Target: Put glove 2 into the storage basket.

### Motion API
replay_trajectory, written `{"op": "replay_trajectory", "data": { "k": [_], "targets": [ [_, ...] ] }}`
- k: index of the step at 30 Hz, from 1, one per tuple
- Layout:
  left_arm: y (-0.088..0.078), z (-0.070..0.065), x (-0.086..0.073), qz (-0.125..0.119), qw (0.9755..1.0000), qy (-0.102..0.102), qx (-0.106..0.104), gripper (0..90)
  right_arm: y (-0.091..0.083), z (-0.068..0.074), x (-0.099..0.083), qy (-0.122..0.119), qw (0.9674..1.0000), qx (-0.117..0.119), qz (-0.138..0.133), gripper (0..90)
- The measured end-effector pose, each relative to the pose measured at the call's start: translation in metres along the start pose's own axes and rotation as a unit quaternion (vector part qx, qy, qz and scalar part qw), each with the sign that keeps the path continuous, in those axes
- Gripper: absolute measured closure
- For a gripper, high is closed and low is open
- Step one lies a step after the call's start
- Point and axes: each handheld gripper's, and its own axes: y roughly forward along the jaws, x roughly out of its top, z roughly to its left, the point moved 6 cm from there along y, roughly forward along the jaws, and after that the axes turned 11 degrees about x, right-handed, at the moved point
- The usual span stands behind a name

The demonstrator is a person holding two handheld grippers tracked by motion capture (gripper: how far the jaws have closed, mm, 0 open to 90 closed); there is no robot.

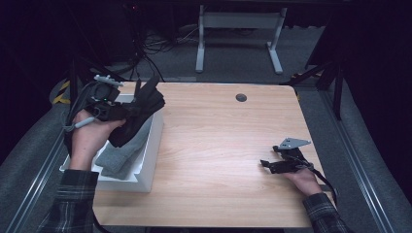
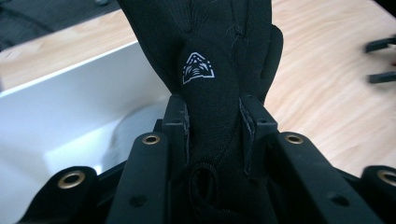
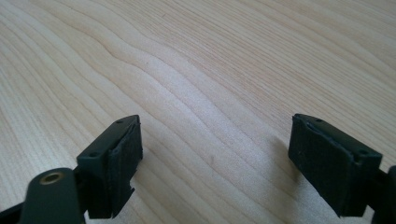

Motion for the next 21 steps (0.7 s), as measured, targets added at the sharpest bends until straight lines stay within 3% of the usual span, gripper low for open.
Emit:
{"op": "replay_trajectory", "data": {
  "k": [3, 10, 21],
  "targets": [
    [0.007, 0.018, -0.014, 0.009, 0.9997, -0.020, 0.010, 68.8, 0.000, 0.000, 0.000, 0.001, 1.0000, -0.001, 0.000, 18.2],
    [0.034, 0.034, -0.041, 0.037, 0.9983, -0.042, 0.019, 68.6, 0.000, 0.000, 0.000, 0.002, 1.0000, -0.002, -0.001, 18.2],
    [0.076, 0.042, -0.077, 0.080, 0.9951, -0.059, -0.002, 66.5, 0.000, 0.000, 0.000, 0.002, 1.0000, -0.002, -0.001, 18.2]
  ]
}}
